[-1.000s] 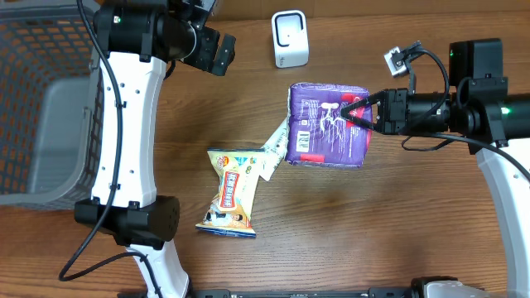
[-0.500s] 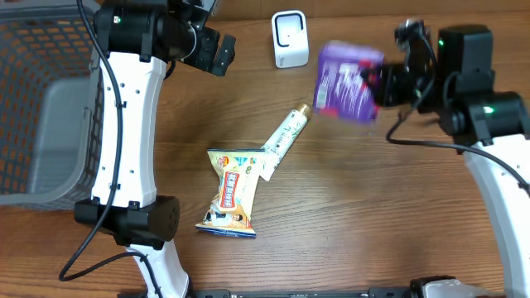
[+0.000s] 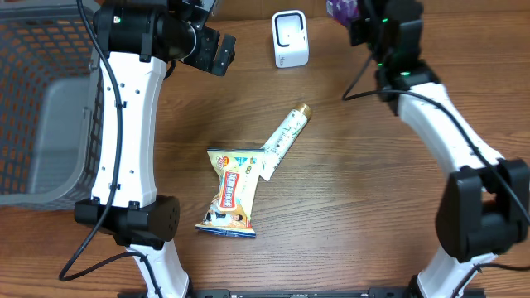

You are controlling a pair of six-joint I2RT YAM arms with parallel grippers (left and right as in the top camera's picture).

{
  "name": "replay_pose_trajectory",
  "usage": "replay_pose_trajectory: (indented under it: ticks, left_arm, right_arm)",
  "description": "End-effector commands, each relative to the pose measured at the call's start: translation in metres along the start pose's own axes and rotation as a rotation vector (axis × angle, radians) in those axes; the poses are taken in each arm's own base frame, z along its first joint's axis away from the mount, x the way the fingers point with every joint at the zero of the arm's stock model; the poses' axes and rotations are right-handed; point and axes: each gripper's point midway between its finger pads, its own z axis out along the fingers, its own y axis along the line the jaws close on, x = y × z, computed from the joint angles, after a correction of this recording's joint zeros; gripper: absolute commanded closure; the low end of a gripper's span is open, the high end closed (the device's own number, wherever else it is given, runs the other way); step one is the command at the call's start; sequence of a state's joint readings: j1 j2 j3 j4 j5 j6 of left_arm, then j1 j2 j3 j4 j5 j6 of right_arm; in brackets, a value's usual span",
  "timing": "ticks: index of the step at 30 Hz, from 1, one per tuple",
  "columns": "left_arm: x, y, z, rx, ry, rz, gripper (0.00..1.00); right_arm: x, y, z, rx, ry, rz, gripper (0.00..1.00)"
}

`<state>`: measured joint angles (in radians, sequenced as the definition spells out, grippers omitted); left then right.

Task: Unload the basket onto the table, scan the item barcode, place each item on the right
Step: 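Lift the purple packet toward the scanner with the right gripper, then hold the purple packet above the white scanner with the right gripper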

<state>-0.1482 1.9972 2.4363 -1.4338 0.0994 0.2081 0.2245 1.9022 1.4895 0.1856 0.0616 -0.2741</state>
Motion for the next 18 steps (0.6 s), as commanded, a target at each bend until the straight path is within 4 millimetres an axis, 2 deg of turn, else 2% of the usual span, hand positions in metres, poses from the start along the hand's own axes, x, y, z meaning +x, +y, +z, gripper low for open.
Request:
replay_pose_trajectory:
  ticks: [1,4,10,14,18]
  left_arm:
    - [-0.002,0.002,-0.005,-0.008,-0.014,-0.016,0.0]
    - [-0.002,0.002,-0.005,-0.008,-0.014,-0.016,0.0]
    - [-0.002,0.002,-0.005,-0.008,-0.014,-0.016,0.0]
    - [-0.002,0.002,-0.005,-0.008,-0.014,-0.016,0.0]
    - [-0.002,0.002,-0.005,-0.008,-0.014,-0.016,0.0]
  right_arm:
    - [-0.03,0.019,0.0,0.034,-0.095,-0.252,0.96]
    - [-0.02,0.043,0.007,0.006,-0.092,-0.456,0.96]
    - [-0.003,0.069,0.027,0.029,-0.143,-0.706,0.96]
    - [0.004,0.083,0.039,0.067,-0.212,-0.808,0.96]
    - [0.025,0.103,0.051,0.072,-0.253,-0.873,0.96]
